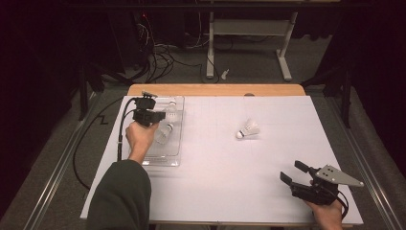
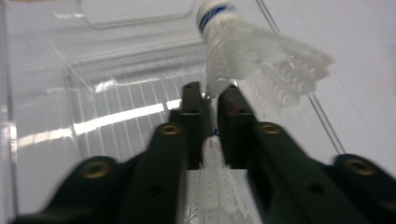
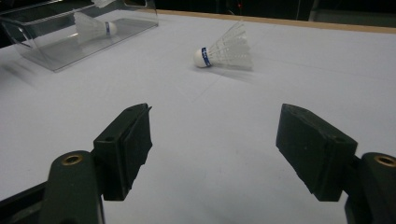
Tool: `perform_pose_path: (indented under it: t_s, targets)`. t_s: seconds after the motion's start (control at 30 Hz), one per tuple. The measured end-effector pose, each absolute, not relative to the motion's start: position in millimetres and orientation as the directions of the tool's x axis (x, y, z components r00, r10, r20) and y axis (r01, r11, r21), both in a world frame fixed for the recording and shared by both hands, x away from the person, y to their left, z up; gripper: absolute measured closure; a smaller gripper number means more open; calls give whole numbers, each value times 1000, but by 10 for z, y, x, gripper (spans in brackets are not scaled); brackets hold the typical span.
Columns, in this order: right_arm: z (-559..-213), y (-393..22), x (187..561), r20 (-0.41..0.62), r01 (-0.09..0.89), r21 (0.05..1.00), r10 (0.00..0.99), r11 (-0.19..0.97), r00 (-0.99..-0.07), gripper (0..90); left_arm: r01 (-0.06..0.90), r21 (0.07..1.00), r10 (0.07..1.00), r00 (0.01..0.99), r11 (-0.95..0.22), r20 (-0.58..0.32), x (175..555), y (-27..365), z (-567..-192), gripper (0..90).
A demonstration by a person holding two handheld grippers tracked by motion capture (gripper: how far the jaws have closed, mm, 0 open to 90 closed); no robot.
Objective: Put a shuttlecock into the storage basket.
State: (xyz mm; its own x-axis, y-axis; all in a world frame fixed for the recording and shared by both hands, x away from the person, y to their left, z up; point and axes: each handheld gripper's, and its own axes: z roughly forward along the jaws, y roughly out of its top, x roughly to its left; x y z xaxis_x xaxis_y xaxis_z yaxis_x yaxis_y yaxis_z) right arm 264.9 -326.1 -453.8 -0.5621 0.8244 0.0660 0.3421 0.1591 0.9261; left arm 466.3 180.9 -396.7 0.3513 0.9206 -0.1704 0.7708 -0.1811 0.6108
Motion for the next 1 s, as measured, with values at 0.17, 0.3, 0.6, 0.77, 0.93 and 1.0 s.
perform_pose_path:
  t_s: [0.17,0.3,0.6,0.77,0.93,1.0]
  targets:
    - [-4538,-3258,2643,60,335,927,818,166,-572,275,759,617,917,370,-208,-147,4596,1772,-3949,576]
    - [-4539,-3258,2646,63,338,927,821,163,-568,275,743,632,908,394,-221,-145,4521,1741,-3879,526]
    - [-4534,-3248,2640,55,332,928,819,169,-571,278,710,670,892,423,-217,-160,4359,1748,-3814,486]
    - [-4533,-3251,2637,55,332,928,821,167,-568,278,714,680,890,405,-166,-208,4287,1833,-3808,478]
    - [-4526,-3260,2625,59,331,930,824,160,-563,277,701,696,895,398,-157,-200,4187,1871,-3749,474]
    - [-4521,-3253,2617,55,329,930,823,164,-565,278,693,704,895,399,-154,-197,4150,1879,-3735,469]
